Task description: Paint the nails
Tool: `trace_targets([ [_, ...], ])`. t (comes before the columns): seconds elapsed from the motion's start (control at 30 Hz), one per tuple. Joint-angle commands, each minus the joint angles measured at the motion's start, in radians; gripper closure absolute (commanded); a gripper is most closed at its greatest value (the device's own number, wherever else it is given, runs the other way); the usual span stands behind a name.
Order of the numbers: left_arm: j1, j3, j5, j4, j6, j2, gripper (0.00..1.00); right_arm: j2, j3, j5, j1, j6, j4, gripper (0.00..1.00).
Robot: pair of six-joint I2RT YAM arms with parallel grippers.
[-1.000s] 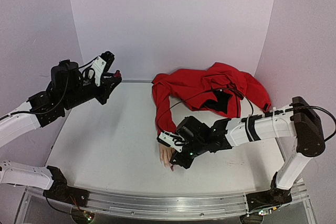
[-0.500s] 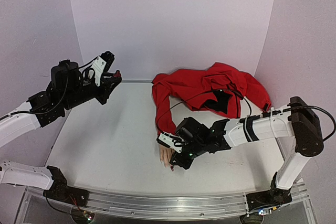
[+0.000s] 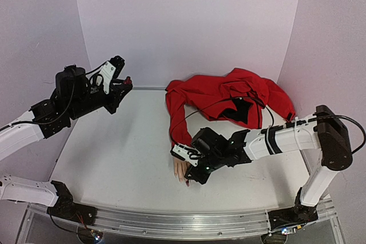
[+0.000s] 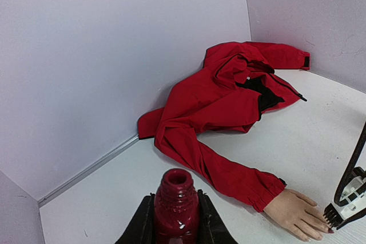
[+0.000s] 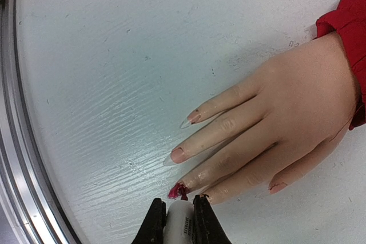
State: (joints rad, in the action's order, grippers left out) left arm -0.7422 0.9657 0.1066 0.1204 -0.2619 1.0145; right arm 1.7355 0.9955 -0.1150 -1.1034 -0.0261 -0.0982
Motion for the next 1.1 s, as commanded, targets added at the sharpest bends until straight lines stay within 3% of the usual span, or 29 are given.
trace_targets([
  [0.0, 0.006, 0.0, -0.008, -0.072, -0.005, -0.024, 1.0, 0.015, 0.034, 0.003, -0.008, -0.004, 0.005, 1.0],
  [1.07, 0.007, 0.001, -0.007, -0.072, -0.005, -0.027, 1.0, 0.019, 0.022, -0.042, -0.014, -0.011, 0.018, 1.0],
])
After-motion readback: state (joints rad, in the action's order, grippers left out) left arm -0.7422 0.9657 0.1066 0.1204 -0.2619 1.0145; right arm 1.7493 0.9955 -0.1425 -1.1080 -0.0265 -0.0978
